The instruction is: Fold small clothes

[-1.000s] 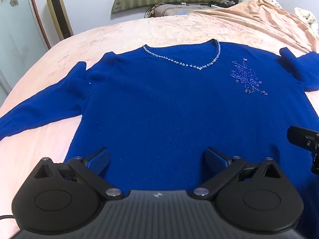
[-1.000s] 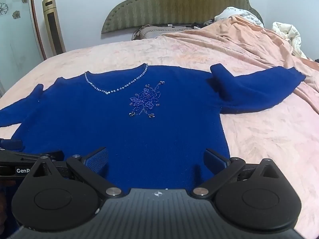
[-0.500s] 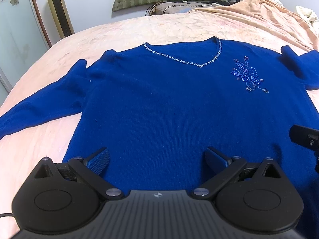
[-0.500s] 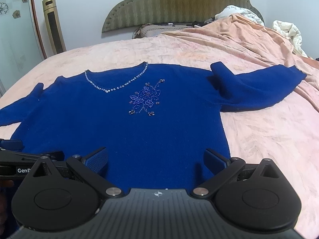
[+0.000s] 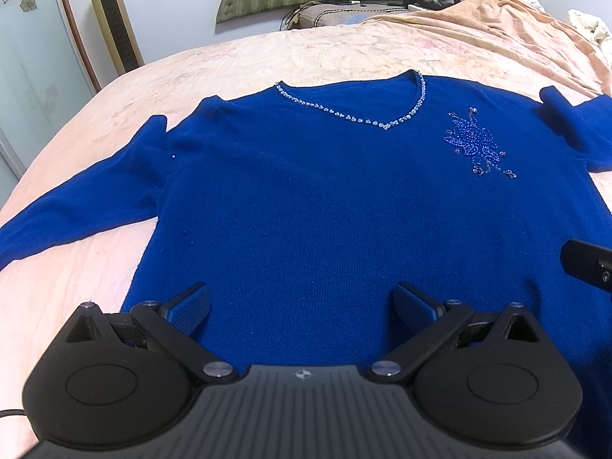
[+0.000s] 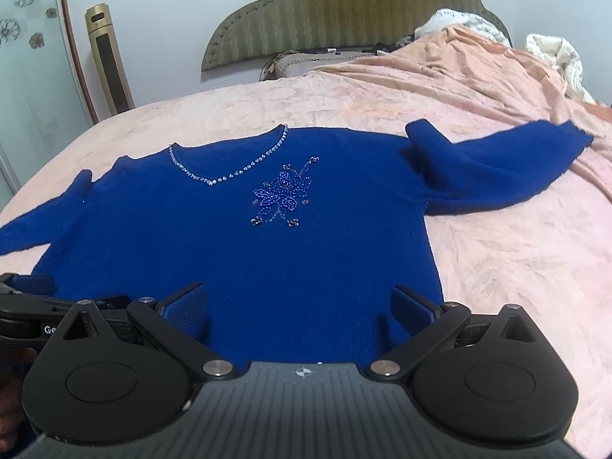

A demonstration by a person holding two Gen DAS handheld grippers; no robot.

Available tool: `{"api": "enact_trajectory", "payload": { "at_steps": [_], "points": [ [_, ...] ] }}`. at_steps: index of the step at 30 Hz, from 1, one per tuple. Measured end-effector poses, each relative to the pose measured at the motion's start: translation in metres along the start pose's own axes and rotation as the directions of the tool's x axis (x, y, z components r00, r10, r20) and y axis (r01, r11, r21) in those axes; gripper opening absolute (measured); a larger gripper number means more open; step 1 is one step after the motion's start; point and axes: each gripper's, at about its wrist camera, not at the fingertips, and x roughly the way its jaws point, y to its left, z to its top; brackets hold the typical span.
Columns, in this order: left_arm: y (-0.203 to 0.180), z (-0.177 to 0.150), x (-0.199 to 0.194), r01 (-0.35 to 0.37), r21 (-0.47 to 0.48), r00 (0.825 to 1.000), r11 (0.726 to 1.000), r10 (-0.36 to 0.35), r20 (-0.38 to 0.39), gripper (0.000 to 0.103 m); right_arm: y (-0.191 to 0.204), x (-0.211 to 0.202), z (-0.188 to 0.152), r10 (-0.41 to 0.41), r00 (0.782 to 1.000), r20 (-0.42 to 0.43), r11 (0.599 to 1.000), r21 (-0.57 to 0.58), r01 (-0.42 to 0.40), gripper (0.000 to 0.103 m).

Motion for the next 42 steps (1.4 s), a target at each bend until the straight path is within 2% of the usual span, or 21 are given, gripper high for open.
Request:
{"api": "enact_trajectory", "payload": {
  "at_steps": [8,16,21,42],
  "points": [
    [0.002,0.000,0.000,0.010,-0.005,1.000,1.000,-0.010,0.001,0.103,0.010,-0.002,-0.001,-0.026,1.000,0.014,0.997,-0.078,0.027,0.103],
    [0.001,0.000,-0.002,0.002,-0.007,1.000,1.000,-0.002,0.004,0.103,0.003,-0.003,-0.001,-0.017,1.000,0.012,0.999,-0.051,0.018,0.103],
    [-0.001,0.000,-0.002,-0.003,-0.002,1.000,1.000,0.003,0.006,0.103,0.011,-0.002,-0.005,-0.062,0.998,0.023,0.991,-0.120,0.064,0.103],
    [-0.002,0.000,0.000,-0.009,0.004,1.000,1.000,0.009,0.007,0.103,0.009,-0.005,-0.007,-0.044,0.998,0.037,0.993,-0.110,0.048,0.103]
  ]
}}
